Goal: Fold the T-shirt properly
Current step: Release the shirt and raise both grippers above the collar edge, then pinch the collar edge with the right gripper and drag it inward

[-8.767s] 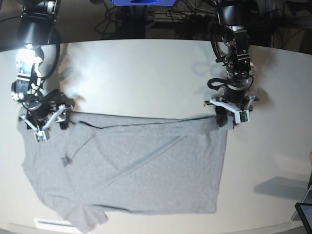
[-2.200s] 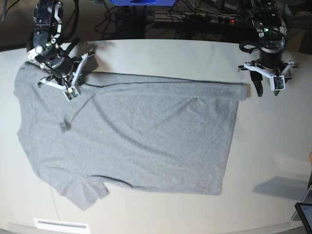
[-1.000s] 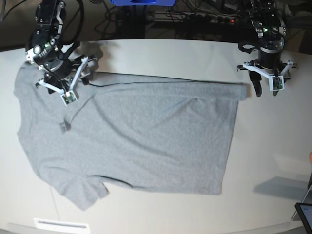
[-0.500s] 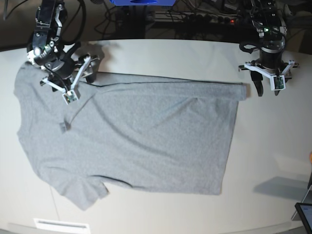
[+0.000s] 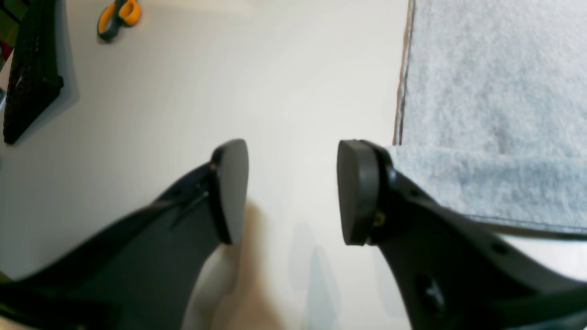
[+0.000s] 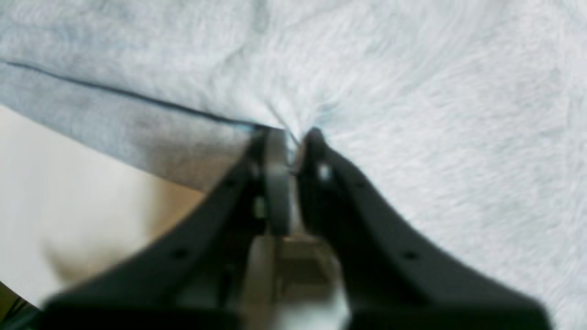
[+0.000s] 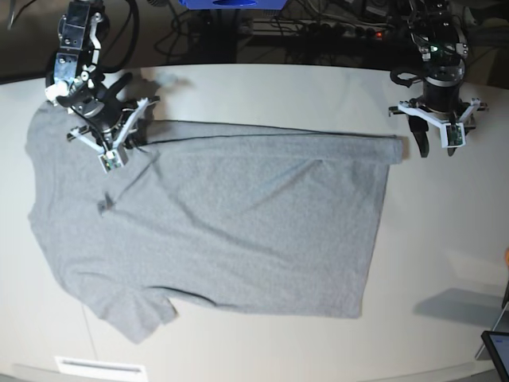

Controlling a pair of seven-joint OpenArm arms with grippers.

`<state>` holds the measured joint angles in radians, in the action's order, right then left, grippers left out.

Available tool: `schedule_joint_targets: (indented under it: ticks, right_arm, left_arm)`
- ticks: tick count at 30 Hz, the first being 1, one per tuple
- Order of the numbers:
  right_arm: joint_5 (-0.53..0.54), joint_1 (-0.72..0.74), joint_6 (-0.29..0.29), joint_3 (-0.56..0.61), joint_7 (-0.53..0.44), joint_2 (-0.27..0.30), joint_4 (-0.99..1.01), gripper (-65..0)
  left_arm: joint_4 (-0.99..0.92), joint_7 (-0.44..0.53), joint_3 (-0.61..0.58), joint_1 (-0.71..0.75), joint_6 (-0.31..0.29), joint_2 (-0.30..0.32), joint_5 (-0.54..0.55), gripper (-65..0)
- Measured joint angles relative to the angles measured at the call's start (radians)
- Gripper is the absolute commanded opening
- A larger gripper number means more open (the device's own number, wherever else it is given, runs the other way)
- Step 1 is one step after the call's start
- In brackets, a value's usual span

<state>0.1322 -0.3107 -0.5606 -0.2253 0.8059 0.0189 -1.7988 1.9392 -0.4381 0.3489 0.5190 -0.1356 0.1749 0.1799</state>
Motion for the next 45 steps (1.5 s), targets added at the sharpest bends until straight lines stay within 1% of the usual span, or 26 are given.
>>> schedule_joint_targets:
  ticks: [4, 6, 9, 12, 13, 14, 15, 18, 19, 20, 21, 28, 29, 33, 34, 36, 40, 45]
  right_arm:
    - [0.0, -0.002, 0.0, 0.0, 0.008, 0.0, -0.007, -64.0]
    - [-0.003, -0.01, -0.007, 0.001, 0.043, -0.001, -0.034, -64.0]
    - [-0.009, -0.014, -0.008, 0.002, 0.137, -0.002, -0.089, -63.4]
    - [-0.003, -0.009, -0.015, 0.011, 0.156, 0.029, -0.136, -63.0]
    - [-0.005, -0.001, -0.015, 0.01, 0.169, 0.034, -0.135, -61.5]
    - [-0.012, 0.006, -0.014, 0.01, 0.19, 0.034, -0.134, -58.9]
    - [-0.012, 0.008, -0.014, 0.01, 0.192, 0.035, -0.134, -54.8]
    - [-0.008, 0.005, -0.015, 0.01, 0.19, 0.033, -0.134, -40.8]
    - [-0.008, 0.006, -0.014, 0.008, 0.191, 0.033, -0.134, -37.0]
    - [-0.008, 0.006, -0.014, 0.006, 0.191, 0.033, -0.134, -34.2]
    - [-0.008, 0.006, -0.014, 0.006, 0.191, 0.033, -0.134, -33.1]
    - [-0.008, 0.006, -0.014, 0.006, 0.191, 0.033, -0.134, -33.4]
    - [-0.008, 0.006, -0.014, 0.007, 0.191, 0.033, -0.134, -34.2]
    - [-0.008, 0.006, -0.014, 0.007, 0.19, 0.033, -0.134, -45.7]
    - [-0.008, 0.006, -0.014, 0.007, 0.19, 0.034, -0.134, -47.9]
    - [-0.008, 0.006, -0.014, 0.007, 0.19, 0.033, -0.134, -50.1]
    - [-0.008, 0.006, -0.014, 0.008, 0.191, 0.033, -0.134, -49.9]
    - [-0.008, 0.006, -0.014, 0.008, 0.191, 0.033, -0.134, -49.8]
  left_arm:
    - [0.0, 0.0, 0.0, 0.0, 0.0, 0.0, 0.0, -34.9]
    - [0.0, 0.0, 0.0, 0.0, 0.0, 0.0, 0.0, -34.9]
    - [0.0, 0.0, 0.0, 0.0, 0.0, 0.0, 0.0, -34.9]
    - [0.0, 0.0, 0.0, 0.0, 0.0, 0.0, 0.0, -34.9]
    - [0.0, 0.0, 0.0, 0.0, 0.0, 0.0, 0.0, -34.9]
    - [0.0, 0.0, 0.0, 0.0, 0.0, 0.0, 0.0, -34.9]
    - [0.0, 0.0, 0.0, 0.0, 0.0, 0.0, 0.0, -34.9]
    - [0.0, 0.0, 0.0, 0.0, 0.0, 0.0, 0.0, -34.9]
    - [0.0, 0.0, 0.0, 0.0, 0.0, 0.0, 0.0, -34.9]
    - [0.0, 0.0, 0.0, 0.0, 0.0, 0.0, 0.0, -34.9]
    - [0.0, 0.0, 0.0, 0.0, 0.0, 0.0, 0.0, -34.9]
    - [0.0, 0.0, 0.0, 0.0, 0.0, 0.0, 0.0, -34.9]
    - [0.0, 0.0, 0.0, 0.0, 0.0, 0.0, 0.0, -34.9]
    - [0.0, 0.0, 0.0, 0.0, 0.0, 0.0, 0.0, -34.9]
    - [0.0, 0.0, 0.0, 0.0, 0.0, 0.0, 0.0, -34.9]
    - [-0.007, 0.002, 0.0, -0.001, 0.0, 0.0, 0.0, -34.9]
    - [-0.049, -0.003, 0.0, -0.003, 0.0, 0.0, 0.0, -34.9]
    - [-0.058, -0.003, -0.005, -0.003, 0.0, 0.0, 0.0, -34.9]
